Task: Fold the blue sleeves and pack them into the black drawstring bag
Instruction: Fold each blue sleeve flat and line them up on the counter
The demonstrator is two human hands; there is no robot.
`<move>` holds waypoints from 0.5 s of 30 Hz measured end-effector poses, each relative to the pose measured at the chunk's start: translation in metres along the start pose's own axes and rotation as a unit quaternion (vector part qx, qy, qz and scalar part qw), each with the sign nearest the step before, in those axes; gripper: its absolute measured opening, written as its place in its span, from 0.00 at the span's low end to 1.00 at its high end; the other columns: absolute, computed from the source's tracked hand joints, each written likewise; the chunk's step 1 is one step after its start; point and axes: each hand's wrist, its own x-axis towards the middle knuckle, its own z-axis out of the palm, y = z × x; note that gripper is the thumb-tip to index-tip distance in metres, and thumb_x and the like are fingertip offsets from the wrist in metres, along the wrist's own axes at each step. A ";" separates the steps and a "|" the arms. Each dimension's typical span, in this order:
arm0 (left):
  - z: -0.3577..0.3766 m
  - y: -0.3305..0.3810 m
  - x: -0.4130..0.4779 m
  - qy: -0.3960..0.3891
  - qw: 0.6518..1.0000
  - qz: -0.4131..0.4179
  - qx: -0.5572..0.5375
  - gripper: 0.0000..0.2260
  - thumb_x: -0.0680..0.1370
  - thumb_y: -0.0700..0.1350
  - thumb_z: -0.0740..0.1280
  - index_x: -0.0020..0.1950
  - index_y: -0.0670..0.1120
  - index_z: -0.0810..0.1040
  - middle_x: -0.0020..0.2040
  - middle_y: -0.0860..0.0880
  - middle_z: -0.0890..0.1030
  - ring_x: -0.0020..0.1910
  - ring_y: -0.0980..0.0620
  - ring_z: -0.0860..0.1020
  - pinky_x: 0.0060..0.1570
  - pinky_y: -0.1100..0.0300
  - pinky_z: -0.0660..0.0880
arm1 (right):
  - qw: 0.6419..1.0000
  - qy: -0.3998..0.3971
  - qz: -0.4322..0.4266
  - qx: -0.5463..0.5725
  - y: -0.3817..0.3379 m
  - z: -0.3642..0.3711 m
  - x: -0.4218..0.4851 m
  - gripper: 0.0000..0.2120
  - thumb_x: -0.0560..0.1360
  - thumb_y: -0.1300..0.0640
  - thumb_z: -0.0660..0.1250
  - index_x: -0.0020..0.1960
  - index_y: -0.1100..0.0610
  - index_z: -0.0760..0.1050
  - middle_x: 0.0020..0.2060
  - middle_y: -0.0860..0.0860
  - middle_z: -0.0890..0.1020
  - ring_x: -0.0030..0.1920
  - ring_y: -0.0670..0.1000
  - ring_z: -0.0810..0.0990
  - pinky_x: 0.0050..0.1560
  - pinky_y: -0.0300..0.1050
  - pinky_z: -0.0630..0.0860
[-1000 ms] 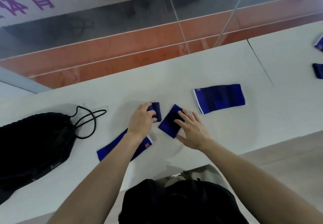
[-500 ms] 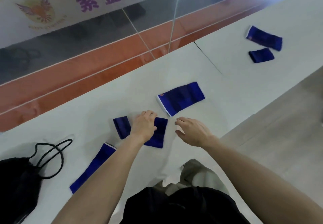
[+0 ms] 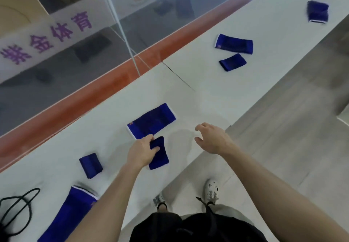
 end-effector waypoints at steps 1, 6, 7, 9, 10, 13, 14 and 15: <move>-0.002 0.025 0.002 0.017 1.000 0.017 -0.008 0.08 0.81 0.52 0.74 0.55 0.54 0.76 0.50 0.53 0.85 0.47 0.48 0.83 0.47 0.49 0.81 | 1.000 0.011 0.001 0.002 0.016 -0.008 -0.002 0.22 0.86 0.47 0.63 0.78 0.54 0.73 0.70 0.51 0.80 0.67 0.57 0.81 0.65 0.57 0.80; -0.001 0.152 0.027 0.071 0.994 0.082 0.004 0.08 0.85 0.50 0.70 0.63 0.53 0.78 0.52 0.52 0.87 0.48 0.46 0.84 0.49 0.44 0.84 | 0.996 0.073 -0.003 -0.048 0.103 -0.048 -0.016 0.17 0.85 0.50 0.64 0.69 0.56 0.78 0.62 0.53 0.83 0.60 0.58 0.83 0.59 0.56 0.82; 0.000 0.174 0.031 0.078 0.993 0.090 0.005 0.07 0.86 0.50 0.69 0.64 0.53 0.77 0.51 0.52 0.87 0.46 0.46 0.84 0.48 0.44 0.84 | 0.994 0.084 -0.005 -0.062 0.119 -0.054 -0.019 0.16 0.84 0.50 0.64 0.68 0.56 0.78 0.61 0.53 0.83 0.59 0.58 0.83 0.58 0.54 0.81; 0.006 0.214 0.040 0.088 0.990 0.113 0.001 0.07 0.87 0.48 0.68 0.64 0.52 0.76 0.52 0.54 0.86 0.46 0.46 0.84 0.47 0.45 0.84 | 0.991 0.105 -0.011 -0.081 0.151 -0.066 -0.023 0.15 0.83 0.52 0.64 0.66 0.56 0.79 0.59 0.52 0.83 0.58 0.57 0.83 0.60 0.53 0.79; 0.009 0.230 0.044 0.088 0.988 0.123 -0.005 0.07 0.87 0.48 0.68 0.65 0.52 0.75 0.52 0.54 0.85 0.47 0.46 0.84 0.48 0.45 0.84 | 0.990 0.112 -0.011 -0.085 0.165 -0.071 -0.024 0.15 0.83 0.52 0.64 0.66 0.56 0.79 0.59 0.52 0.83 0.58 0.56 0.83 0.61 0.53 0.79; 0.014 0.269 0.061 0.064 0.987 0.145 -0.036 0.07 0.87 0.46 0.68 0.64 0.54 0.75 0.54 0.55 0.85 0.50 0.48 0.85 0.52 0.47 0.84 | 0.991 0.124 0.002 -0.056 0.199 -0.086 -0.020 0.17 0.85 0.51 0.64 0.71 0.55 0.78 0.63 0.52 0.83 0.61 0.56 0.83 0.63 0.52 0.79; 0.015 0.280 0.070 0.049 0.986 0.148 -0.058 0.08 0.87 0.46 0.69 0.63 0.55 0.75 0.54 0.55 0.85 0.50 0.49 0.85 0.52 0.49 0.84 | 0.992 0.125 0.011 -0.023 0.208 -0.090 -0.015 0.20 0.85 0.50 0.65 0.74 0.55 0.76 0.67 0.51 0.82 0.63 0.56 0.83 0.64 0.52 0.79; 0.017 0.290 0.081 0.033 0.984 0.149 -0.089 0.08 0.86 0.45 0.69 0.63 0.55 0.75 0.54 0.54 0.86 0.51 0.50 0.85 0.53 0.49 0.84 | 0.992 0.124 0.023 0.026 0.216 -0.095 -0.008 0.23 0.85 0.48 0.66 0.77 0.54 0.73 0.70 0.51 0.80 0.64 0.55 0.82 0.65 0.53 0.80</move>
